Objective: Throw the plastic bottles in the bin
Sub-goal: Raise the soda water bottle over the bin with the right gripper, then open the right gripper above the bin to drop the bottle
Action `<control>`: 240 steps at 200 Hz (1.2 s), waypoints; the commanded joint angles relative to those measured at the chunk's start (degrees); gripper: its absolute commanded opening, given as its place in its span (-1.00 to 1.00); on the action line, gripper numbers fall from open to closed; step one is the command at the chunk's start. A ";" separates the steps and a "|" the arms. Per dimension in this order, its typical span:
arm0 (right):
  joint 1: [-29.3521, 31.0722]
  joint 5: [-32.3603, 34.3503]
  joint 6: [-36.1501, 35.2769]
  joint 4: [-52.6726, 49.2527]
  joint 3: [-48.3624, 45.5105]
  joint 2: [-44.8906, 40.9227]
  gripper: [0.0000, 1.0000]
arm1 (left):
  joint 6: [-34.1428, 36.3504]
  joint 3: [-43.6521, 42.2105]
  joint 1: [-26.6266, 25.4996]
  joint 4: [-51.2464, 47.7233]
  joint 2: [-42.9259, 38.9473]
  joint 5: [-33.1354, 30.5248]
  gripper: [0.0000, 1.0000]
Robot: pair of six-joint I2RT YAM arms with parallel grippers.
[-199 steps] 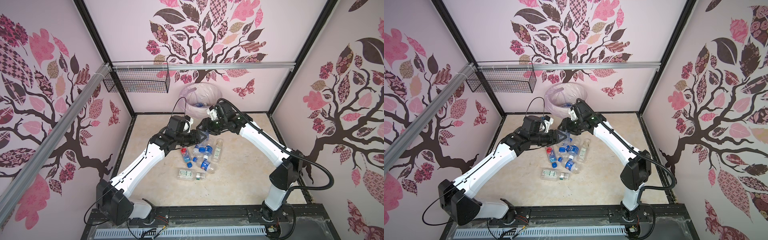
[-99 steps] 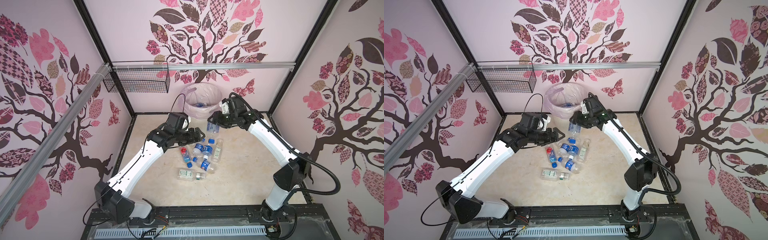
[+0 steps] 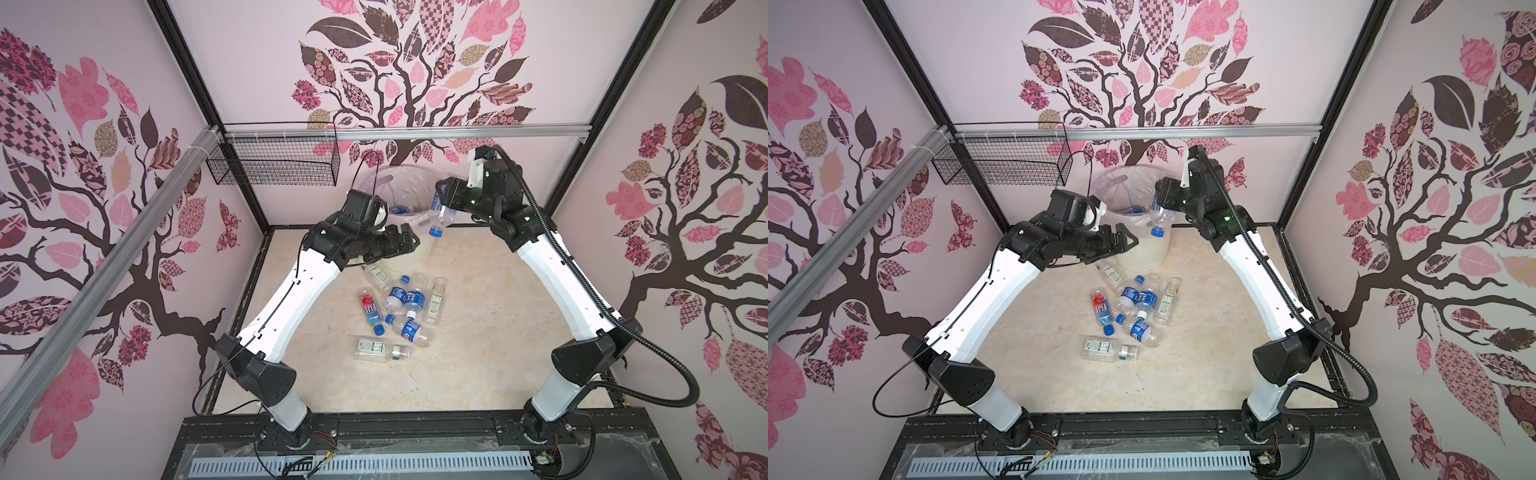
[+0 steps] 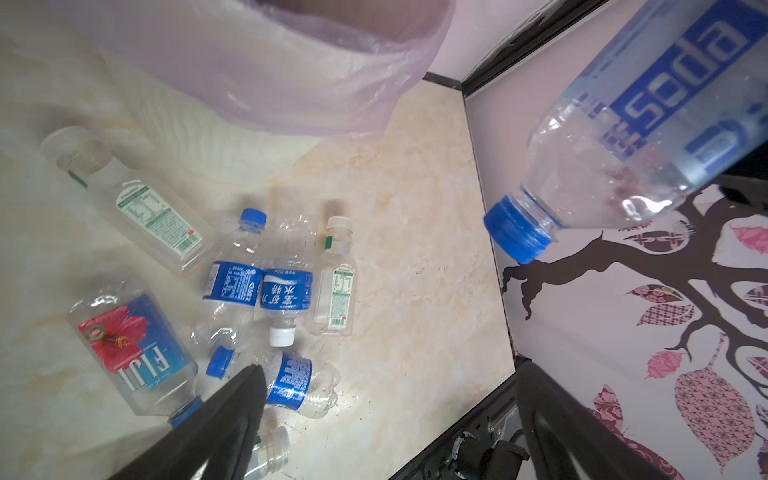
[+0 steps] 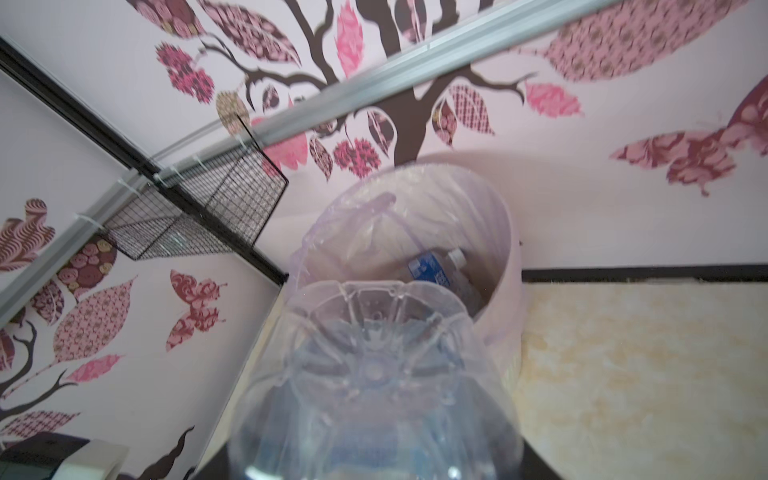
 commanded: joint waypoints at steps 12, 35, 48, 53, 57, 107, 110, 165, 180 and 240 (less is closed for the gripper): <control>-0.12 4.09 -3.71 18.38 2.94 -0.31 0.18 | -0.55 9.83 0.10 -3.40 2.41 -3.30 0.94; -0.10 6.22 -6.20 26.57 5.11 1.61 0.18 | -1.04 13.39 0.15 -2.39 3.36 -4.66 0.94; -0.14 7.81 -7.98 30.62 6.77 2.75 0.18 | -0.87 14.49 0.18 -1.46 3.49 -5.37 0.94; -0.10 8.51 -8.77 31.97 7.64 3.23 0.18 | -0.70 14.94 0.18 -1.10 3.51 -5.63 0.94; -0.11 9.20 -9.38 32.92 8.24 3.63 0.18 | -0.65 15.17 0.22 -1.00 3.46 -5.84 0.94; -0.10 13.44 -15.06 37.43 22.53 10.39 0.21 | -1.68 15.68 2.08 0.54 2.74 -4.38 0.94; -0.14 13.51 -15.25 37.56 23.08 10.78 0.21 | -1.80 15.58 2.31 0.64 2.70 -4.18 0.94; -0.10 13.06 -4.64 27.88 26.16 22.52 0.25 | -4.48 11.65 6.76 1.20 1.06 -1.17 0.95; -0.03 10.01 0.13 18.70 33.26 29.82 0.39 | -5.05 10.42 7.31 1.25 0.70 -0.39 0.94; -0.01 9.45 -0.23 21.15 31.60 27.14 0.99 | -5.60 9.14 7.46 1.52 -0.12 0.28 0.94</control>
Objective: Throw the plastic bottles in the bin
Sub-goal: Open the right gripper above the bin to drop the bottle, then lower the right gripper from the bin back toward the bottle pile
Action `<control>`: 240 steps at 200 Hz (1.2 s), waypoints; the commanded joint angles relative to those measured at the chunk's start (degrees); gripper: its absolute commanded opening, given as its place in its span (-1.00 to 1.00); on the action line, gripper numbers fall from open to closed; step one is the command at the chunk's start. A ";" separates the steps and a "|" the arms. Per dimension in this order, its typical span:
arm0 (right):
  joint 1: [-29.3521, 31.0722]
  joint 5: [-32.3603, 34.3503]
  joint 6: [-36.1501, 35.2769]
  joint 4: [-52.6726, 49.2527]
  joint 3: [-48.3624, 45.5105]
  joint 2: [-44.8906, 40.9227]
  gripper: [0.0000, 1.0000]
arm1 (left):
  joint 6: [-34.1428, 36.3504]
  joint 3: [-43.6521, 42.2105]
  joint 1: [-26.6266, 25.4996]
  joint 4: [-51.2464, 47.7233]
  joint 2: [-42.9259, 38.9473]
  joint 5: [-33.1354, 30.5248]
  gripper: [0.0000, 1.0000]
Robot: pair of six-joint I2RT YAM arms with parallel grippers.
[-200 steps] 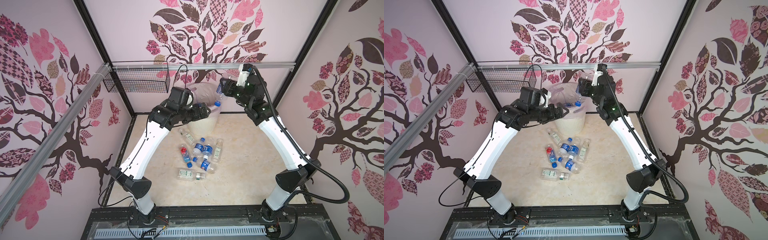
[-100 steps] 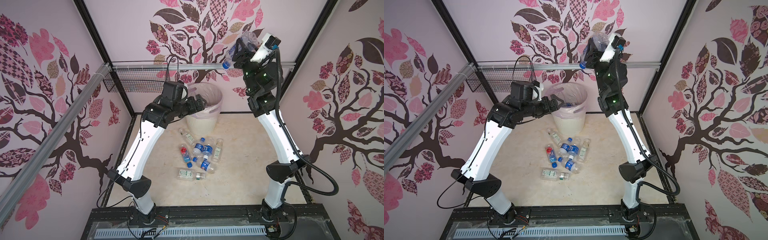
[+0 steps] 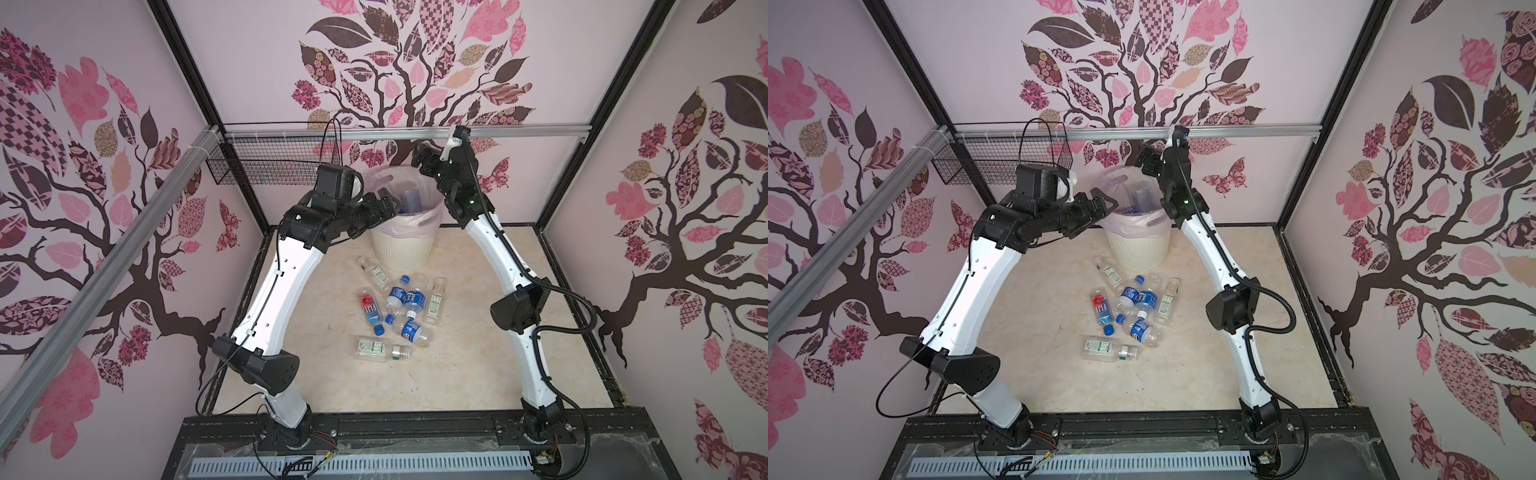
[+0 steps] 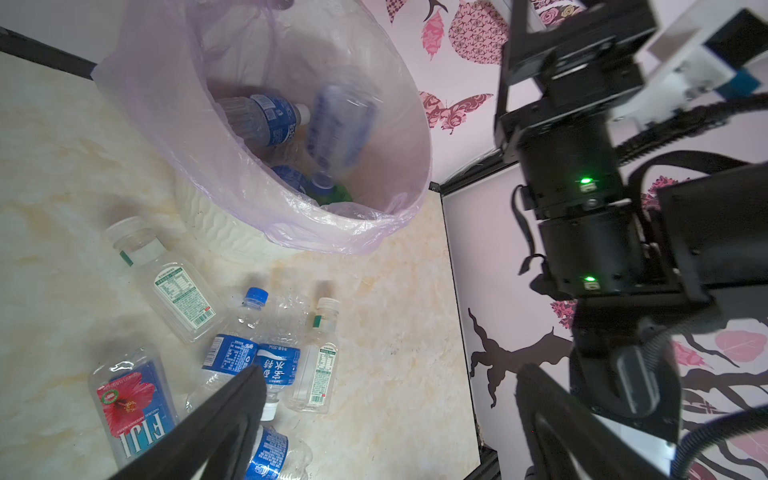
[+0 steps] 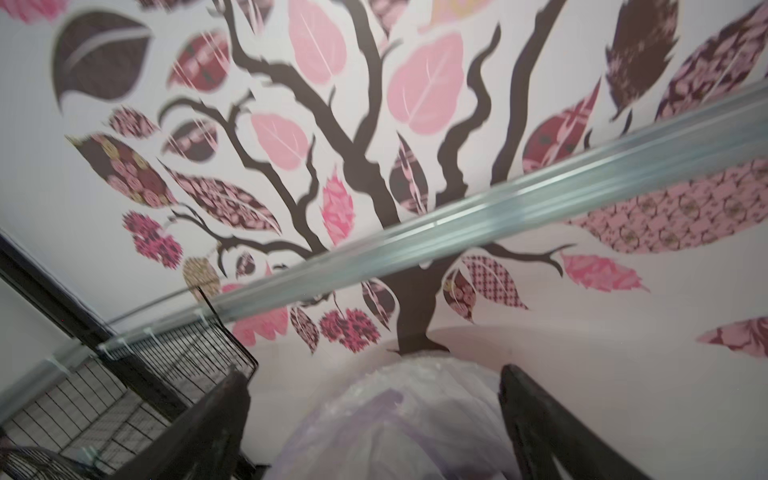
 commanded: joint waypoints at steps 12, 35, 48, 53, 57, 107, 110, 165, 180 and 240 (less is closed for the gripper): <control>-0.07 0.18 -0.48 3.56 -2.52 -8.87 0.99 | -0.47 -0.39 0.03 0.80 -1.75 0.87 0.94; -0.09 0.62 -0.79 1.09 -2.50 -10.00 0.99 | -1.16 -0.37 0.00 0.91 -1.47 1.52 0.94; -0.14 0.77 -0.83 -0.05 -2.49 -10.73 0.99 | -1.48 -0.62 0.03 0.97 -1.47 1.82 0.94; -0.14 0.84 -0.79 -0.53 -2.57 -11.07 1.00 | -1.58 -0.79 0.00 1.02 -1.59 1.80 0.94; -0.10 0.90 -0.84 -0.94 -2.50 -11.31 0.99 | -1.61 -1.00 -0.07 1.00 -1.70 1.80 0.94; -0.12 2.31 -1.45 -6.59 -3.19 -14.97 1.00 | -1.79 -4.15 -0.02 -0.73 -3.77 -0.36 0.94; -0.12 2.43 -1.45 -7.04 -3.16 -15.14 0.99 | -1.79 -4.29 -0.08 -1.00 -3.89 -0.52 0.94; -0.12 2.25 -0.60 -16.39 -4.73 -18.84 0.99 | -1.33 -7.35 0.09 -4.39 -5.63 -4.86 0.94; -0.12 1.84 -0.26 -18.40 -6.59 -20.46 1.00 | -1.29 -7.85 0.17 -5.16 -5.64 -5.39 0.94; -0.17 1.35 1.61 -25.79 -18.90 -28.31 0.99 | -1.83 -12.31 0.22 -5.56 -7.00 -5.91 0.94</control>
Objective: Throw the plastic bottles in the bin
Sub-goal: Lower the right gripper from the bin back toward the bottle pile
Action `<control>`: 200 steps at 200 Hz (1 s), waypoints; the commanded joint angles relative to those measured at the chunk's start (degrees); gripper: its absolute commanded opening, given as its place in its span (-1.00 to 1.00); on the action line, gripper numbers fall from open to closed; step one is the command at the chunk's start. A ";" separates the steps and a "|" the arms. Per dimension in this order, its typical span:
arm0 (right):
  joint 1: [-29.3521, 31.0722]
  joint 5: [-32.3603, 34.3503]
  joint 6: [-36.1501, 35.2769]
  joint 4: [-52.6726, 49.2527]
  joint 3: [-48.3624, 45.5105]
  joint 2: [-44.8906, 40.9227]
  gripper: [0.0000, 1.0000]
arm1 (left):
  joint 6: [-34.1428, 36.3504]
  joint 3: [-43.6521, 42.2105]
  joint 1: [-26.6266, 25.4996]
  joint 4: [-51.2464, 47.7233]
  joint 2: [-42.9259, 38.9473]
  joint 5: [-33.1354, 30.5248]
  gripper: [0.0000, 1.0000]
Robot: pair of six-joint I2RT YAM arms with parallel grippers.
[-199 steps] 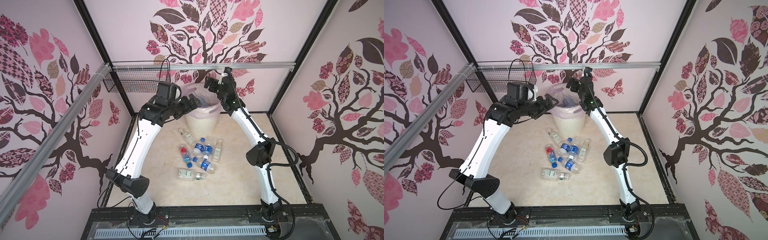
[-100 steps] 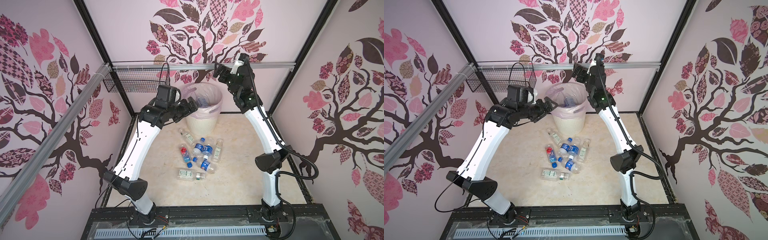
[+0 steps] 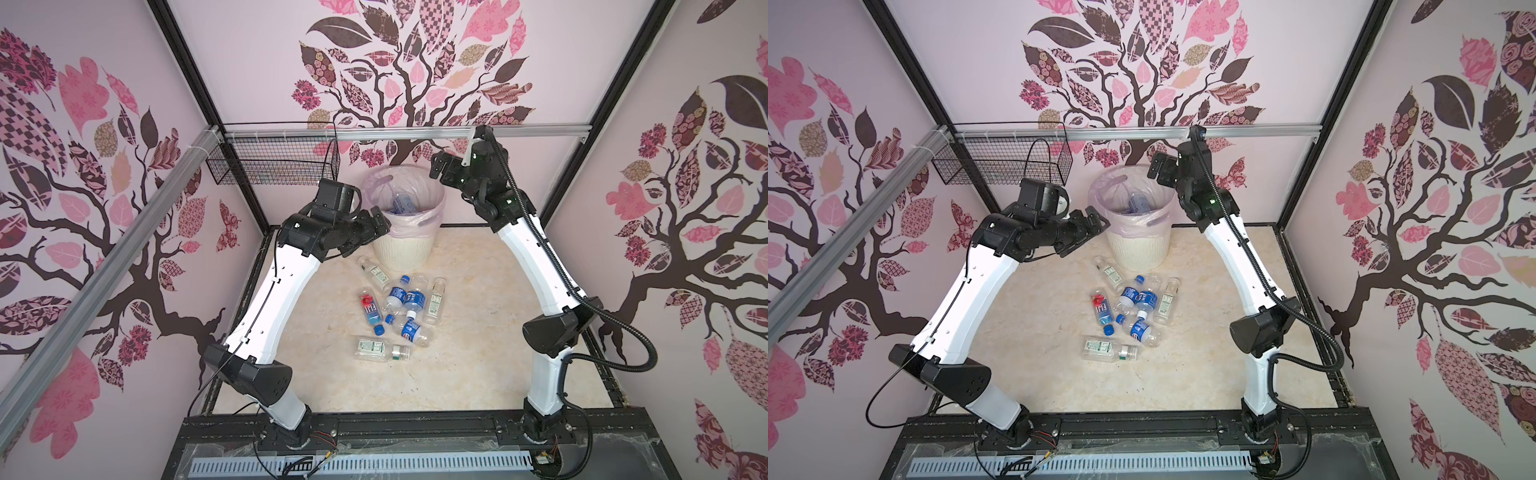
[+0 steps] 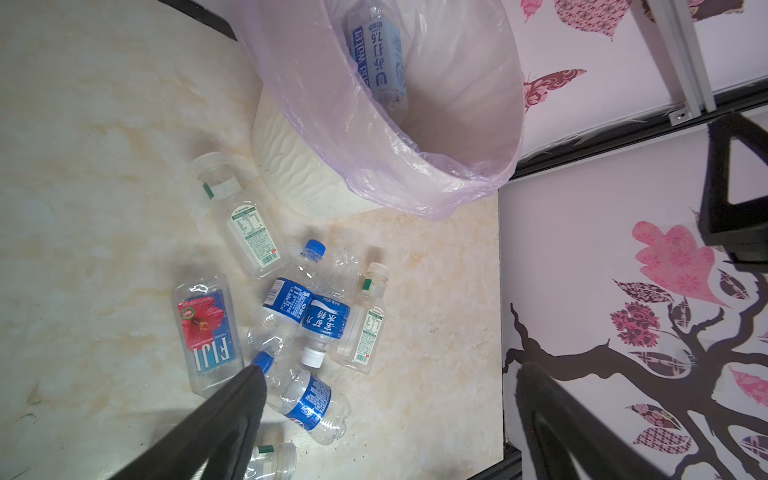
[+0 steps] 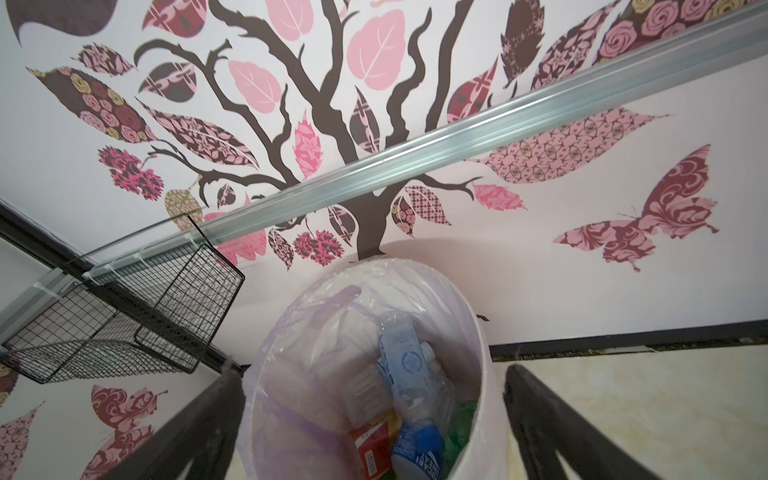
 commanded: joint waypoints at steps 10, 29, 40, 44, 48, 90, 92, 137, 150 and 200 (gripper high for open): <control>-0.19 -0.27 2.13 -6.59 -6.13 -7.74 0.99 | -0.28 -5.56 0.21 0.49 -3.12 -0.82 0.94; -0.14 -0.55 3.00 -9.10 -12.34 -10.69 0.99 | -1.31 -9.77 0.21 2.90 -4.82 -0.41 0.94; -0.15 -0.10 3.45 -10.99 -15.27 -12.07 1.00 | -2.00 -12.31 0.24 4.68 -5.73 0.39 0.94; -0.14 -0.03 3.66 -11.72 -16.19 -12.51 0.99 | -2.28 -13.22 0.23 5.37 -6.01 0.78 0.94; -0.14 -0.02 3.74 -12.39 -17.11 -12.95 0.99 | -2.47 -14.13 0.22 5.87 -6.30 1.08 0.94; -0.07 -0.95 6.42 -14.31 -29.48 -18.37 0.99 | -4.95 -20.99 -0.20 11.53 -7.76 4.23 0.94; -0.06 -1.11 6.50 -14.24 -30.25 -18.69 0.99 | -5.09 -21.26 -0.22 11.75 -7.89 4.37 0.94; 2.71 0.32 7.89 -15.73 -43.56 -23.60 1.00 | -6.52 -29.44 -1.36 17.51 -10.58 4.36 0.94; 3.08 -0.59 9.04 -15.86 -47.23 -24.67 0.99 | -7.28 -32.24 -1.45 19.82 -11.53 5.09 0.94; 5.19 -4.10 11.24 -12.87 -57.03 -25.37 0.99 | -7.53 -38.19 -2.00 22.89 -13.03 6.47 0.94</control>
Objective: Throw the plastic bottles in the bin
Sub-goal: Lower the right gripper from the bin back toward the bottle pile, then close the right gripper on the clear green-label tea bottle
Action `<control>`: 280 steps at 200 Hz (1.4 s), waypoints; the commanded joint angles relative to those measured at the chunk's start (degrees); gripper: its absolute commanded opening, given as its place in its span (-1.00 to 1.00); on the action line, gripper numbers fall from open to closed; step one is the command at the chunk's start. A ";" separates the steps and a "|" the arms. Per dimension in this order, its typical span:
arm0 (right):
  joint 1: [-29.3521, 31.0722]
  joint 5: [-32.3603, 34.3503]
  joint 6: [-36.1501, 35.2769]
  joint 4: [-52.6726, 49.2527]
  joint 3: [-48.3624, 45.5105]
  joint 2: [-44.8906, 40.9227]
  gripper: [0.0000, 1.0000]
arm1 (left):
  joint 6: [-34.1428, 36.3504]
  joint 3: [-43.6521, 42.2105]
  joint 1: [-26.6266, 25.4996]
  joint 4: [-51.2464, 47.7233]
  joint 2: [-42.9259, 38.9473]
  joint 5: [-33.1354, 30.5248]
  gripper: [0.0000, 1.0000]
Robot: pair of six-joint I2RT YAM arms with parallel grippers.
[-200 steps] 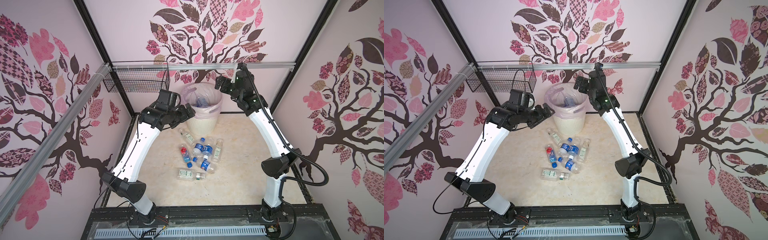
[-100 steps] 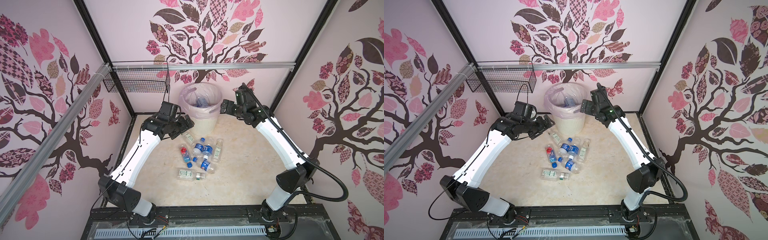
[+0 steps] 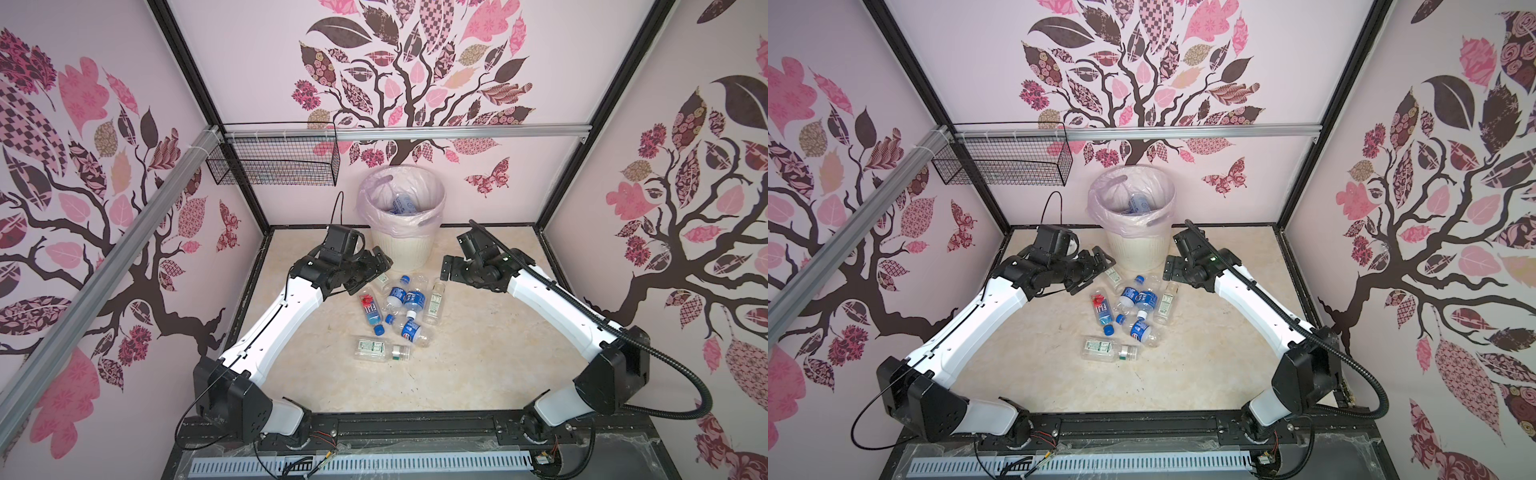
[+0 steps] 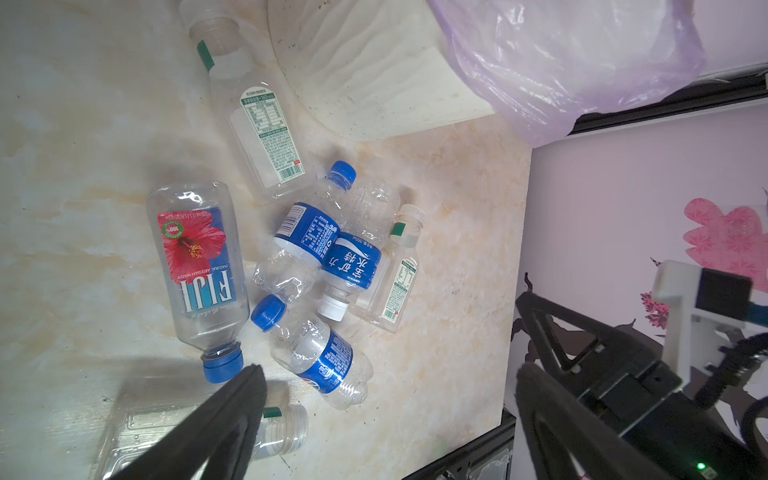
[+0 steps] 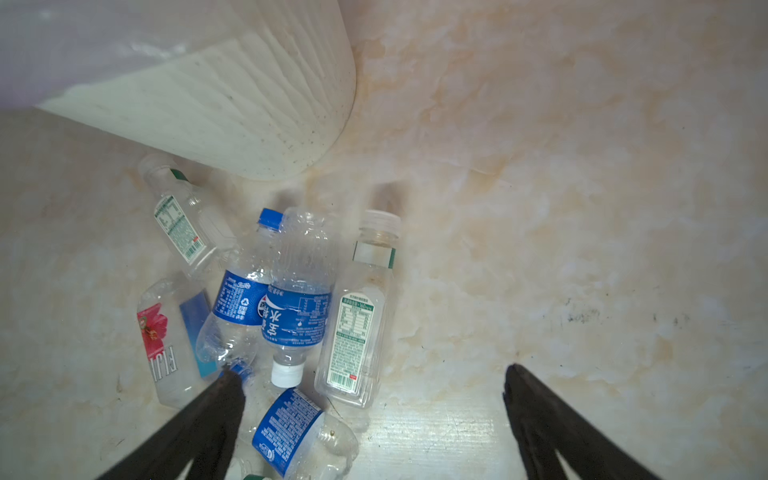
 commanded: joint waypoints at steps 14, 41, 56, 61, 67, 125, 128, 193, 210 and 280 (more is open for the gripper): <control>1.29 -2.78 1.67 2.05 -3.36 -1.22 0.99 | 0.23 -2.80 -1.27 2.85 -1.21 0.89 0.94; 1.42 -5.47 1.22 4.77 -6.10 0.10 0.99 | 0.35 -2.54 -2.32 1.86 -0.11 0.42 0.94; 1.41 -7.03 1.74 5.47 -7.32 1.24 0.99 | 0.47 -1.74 -2.54 -0.33 0.48 -1.31 0.94; 1.41 -7.67 1.87 5.28 -7.17 1.81 0.99 | 0.21 -1.38 -2.53 -1.19 0.54 -1.64 0.94; 1.42 -8.88 1.75 5.47 -6.96 2.32 0.99 | 0.36 -1.20 -2.61 -1.56 0.46 -1.67 0.94; 2.66 -10.79 2.76 8.35 -10.22 6.81 0.94 | 1.51 -4.21 -2.89 0.89 0.54 0.50 0.94; 2.83 -10.92 2.87 8.71 -10.48 6.97 0.94 | 1.70 -4.56 -2.81 1.35 0.70 0.93 0.94; 3.95 -10.76 1.87 11.31 -12.82 9.56 0.81 | 4.10 -5.82 -2.89 1.13 1.14 2.76 0.94; 3.97 -10.05 -0.13 11.21 -11.47 11.76 0.77 | 4.90 -6.14 -2.89 1.39 1.38 2.42 0.94; 3.99 -9.69 -4.42 8.18 -7.70 16.96 0.60 | 6.82 -1.84 -2.69 -2.05 3.75 1.27 0.94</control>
